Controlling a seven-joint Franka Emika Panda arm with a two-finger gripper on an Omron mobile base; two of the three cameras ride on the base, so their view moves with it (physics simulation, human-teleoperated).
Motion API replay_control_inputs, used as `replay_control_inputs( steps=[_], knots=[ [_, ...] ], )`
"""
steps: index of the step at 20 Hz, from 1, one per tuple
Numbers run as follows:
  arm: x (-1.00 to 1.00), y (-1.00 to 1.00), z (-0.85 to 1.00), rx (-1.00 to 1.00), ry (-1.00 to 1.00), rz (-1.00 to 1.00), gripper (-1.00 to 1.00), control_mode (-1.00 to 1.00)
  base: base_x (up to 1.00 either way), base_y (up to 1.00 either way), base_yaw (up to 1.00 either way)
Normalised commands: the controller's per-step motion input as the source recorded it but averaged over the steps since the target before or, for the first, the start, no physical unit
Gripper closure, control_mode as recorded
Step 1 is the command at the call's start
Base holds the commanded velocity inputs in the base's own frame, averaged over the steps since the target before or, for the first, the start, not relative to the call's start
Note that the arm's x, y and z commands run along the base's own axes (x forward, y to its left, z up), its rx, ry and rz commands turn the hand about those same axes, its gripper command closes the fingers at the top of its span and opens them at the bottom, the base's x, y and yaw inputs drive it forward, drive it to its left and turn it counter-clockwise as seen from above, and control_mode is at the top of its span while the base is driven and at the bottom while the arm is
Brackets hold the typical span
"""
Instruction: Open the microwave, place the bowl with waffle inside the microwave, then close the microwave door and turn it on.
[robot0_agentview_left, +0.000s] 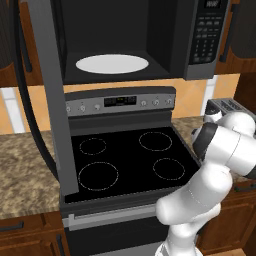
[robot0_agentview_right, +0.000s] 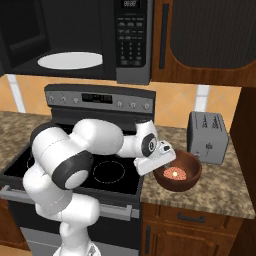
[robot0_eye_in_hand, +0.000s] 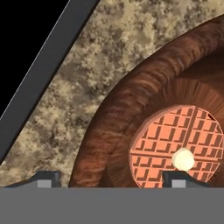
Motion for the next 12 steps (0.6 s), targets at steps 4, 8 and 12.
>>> replay_control_inputs(
  steps=[4,8,12],
  knots=[
    [0.0,-0.09,-0.36,0.02,0.09,0.0,1.0,-1.0,0.0,0.0,0.0],
    [-0.01,-0.21,-0.43,0.02,0.18,-0.03,1.0,-1.0,0.0,0.0,0.0],
    [-0.22,-0.36,-0.31,0.07,0.11,-0.08,1.0,-1.0,0.0,0.0,0.0]
  ],
)
